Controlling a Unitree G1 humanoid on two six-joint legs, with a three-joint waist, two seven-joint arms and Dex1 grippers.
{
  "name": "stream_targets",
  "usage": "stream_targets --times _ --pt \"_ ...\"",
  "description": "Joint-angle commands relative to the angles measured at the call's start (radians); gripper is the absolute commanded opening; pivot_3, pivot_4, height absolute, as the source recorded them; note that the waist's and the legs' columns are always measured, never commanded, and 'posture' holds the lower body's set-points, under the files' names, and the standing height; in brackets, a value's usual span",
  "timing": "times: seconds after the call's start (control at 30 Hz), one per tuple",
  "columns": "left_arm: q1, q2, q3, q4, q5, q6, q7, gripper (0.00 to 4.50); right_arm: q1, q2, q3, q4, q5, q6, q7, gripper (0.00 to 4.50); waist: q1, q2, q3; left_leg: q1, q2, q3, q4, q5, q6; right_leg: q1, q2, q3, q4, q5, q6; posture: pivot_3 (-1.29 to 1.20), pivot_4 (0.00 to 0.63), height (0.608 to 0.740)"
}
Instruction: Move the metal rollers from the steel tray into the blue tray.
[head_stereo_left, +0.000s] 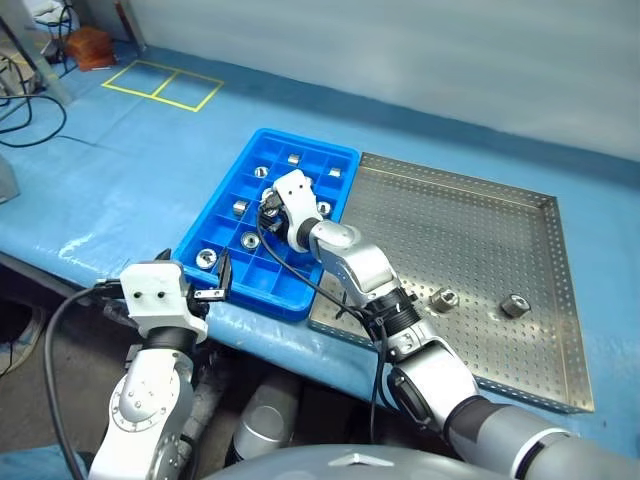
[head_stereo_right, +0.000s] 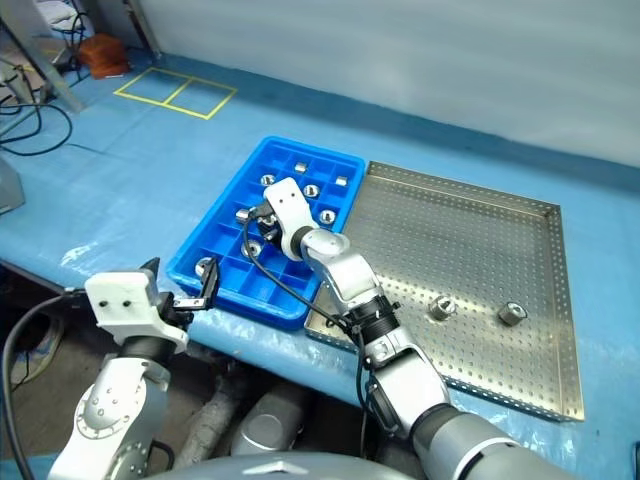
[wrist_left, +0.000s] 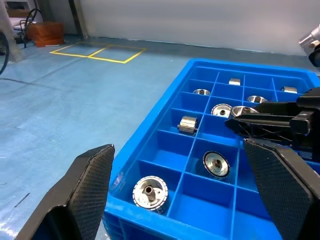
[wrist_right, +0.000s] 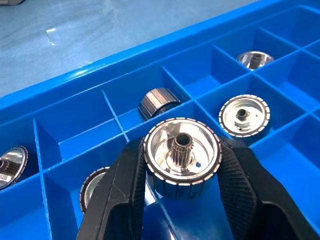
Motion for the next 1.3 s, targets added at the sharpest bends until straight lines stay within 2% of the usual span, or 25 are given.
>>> stream_targets --times 0.03,0.2,0.4,0.57,0.63,0.73,0.83,0.87,1.07,1.2,1.3 --pt "-0.021 0.006 0.001 -0.028 -0.008 -0.004 -0.014 4.50 0.004 0.000 -0.032 -0.048 0.002 -0.010 -0.013 1.68 0.019 0.000 0.000 -0.003 0.000 0.001 0.001 0.001 -0.001 -0.003 0.001 -0.001 0.000 0.000 0.000 0.55 0.150 0.740" --pt "-0.059 0.013 -0.006 0.003 -0.019 0.001 -0.037 4.50 0.035 -0.037 -0.045 -0.132 0.000 0.035 -0.016 1.68 0.046 0.000 0.000 -0.005 -0.001 0.001 0.001 0.001 -0.002 -0.003 0.002 -0.003 0.000 0.000 0.000 0.51 0.150 0.740" --pt "-0.083 0.019 -0.005 0.027 -0.029 0.002 -0.059 4.50 0.079 -0.078 -0.050 -0.269 0.004 0.119 -0.019 1.68 0.042 0.000 -0.001 -0.005 -0.001 0.001 0.002 0.001 -0.002 -0.003 0.002 -0.003 0.000 0.000 0.000 0.47 0.150 0.740" --pt "-0.094 0.021 -0.013 0.043 -0.034 -0.002 -0.070 4.50 0.104 -0.090 -0.036 -0.299 0.000 0.161 -0.017 1.68 0.029 0.000 -0.001 -0.005 0.000 0.001 0.002 0.001 -0.002 -0.002 0.003 -0.004 0.001 0.000 -0.001 0.46 0.150 0.740" --pt "-0.097 0.022 -0.017 0.047 -0.035 -0.004 -0.074 4.50 0.115 -0.083 -0.024 -0.298 0.000 0.169 -0.016 2.43 0.022 0.000 -0.001 -0.005 0.000 0.001 0.002 0.001 -0.002 -0.002 0.003 -0.004 0.001 0.000 -0.001 0.45 0.150 0.740" --pt "-0.100 0.024 -0.015 0.051 -0.039 -0.005 -0.077 4.50 0.120 -0.076 -0.018 -0.308 0.000 0.174 -0.021 3.31 0.015 0.000 -0.002 -0.005 0.000 0.001 0.003 0.001 -0.002 -0.002 0.003 -0.004 0.001 0.000 -0.001 0.45 0.150 0.740" --pt "-0.114 0.036 -0.019 0.070 -0.048 0.001 -0.095 4.50 0.130 -0.082 -0.056 -0.369 0.005 0.194 -0.052 4.33 0.006 0.000 -0.002 -0.005 0.000 0.000 0.004 0.001 -0.002 -0.001 0.003 -0.004 0.001 0.000 -0.001 0.40 0.150 0.740" --pt "-0.120 0.041 -0.024 0.076 -0.052 0.006 -0.103 4.50 0.136 -0.088 -0.073 -0.394 0.008 0.204 -0.061 4.48 0.001 0.000 -0.002 -0.005 -0.001 0.000 0.004 0.001 -0.002 -0.001 0.003 -0.004 0.001 0.000 -0.001 0.40 0.150 0.740" --pt "-0.144 0.123 -0.104 0.119 -0.107 0.097 -0.214 4.50 0.216 -0.170 -0.177 -0.614 0.013 0.317 -0.105 4.48 -0.045 0.001 -0.003 -0.005 -0.001 -0.001 0.006 0.001 -0.002 0.000 0.002 -0.005 0.001 0.001 -0.001 0.28 0.150 0.740" --pt "-0.195 0.185 -0.199 0.162 -0.126 0.093 -0.306 4.50 0.305 -0.215 -0.273 -0.756 -0.013 0.390 -0.180 4.48 -0.113 0.003 -0.004 -0.005 -0.001 -0.002 0.006 0.001 -0.002 0.001 0.002 -0.004 0.001 0.001 -0.001 0.22 0.150 0.740" --pt "-0.226 0.219 -0.249 0.185 -0.135 0.095 -0.352 4.50 0.344 -0.203 -0.335 -0.780 -0.051 0.415 -0.270 4.48 -0.182 0.005 -0.005 -0.005 -0.001 -0.001 0.006 0.001 -0.002 0.001 0.002 -0.003 0.002 0.002 -0.003 0.17 0.150 0.740"
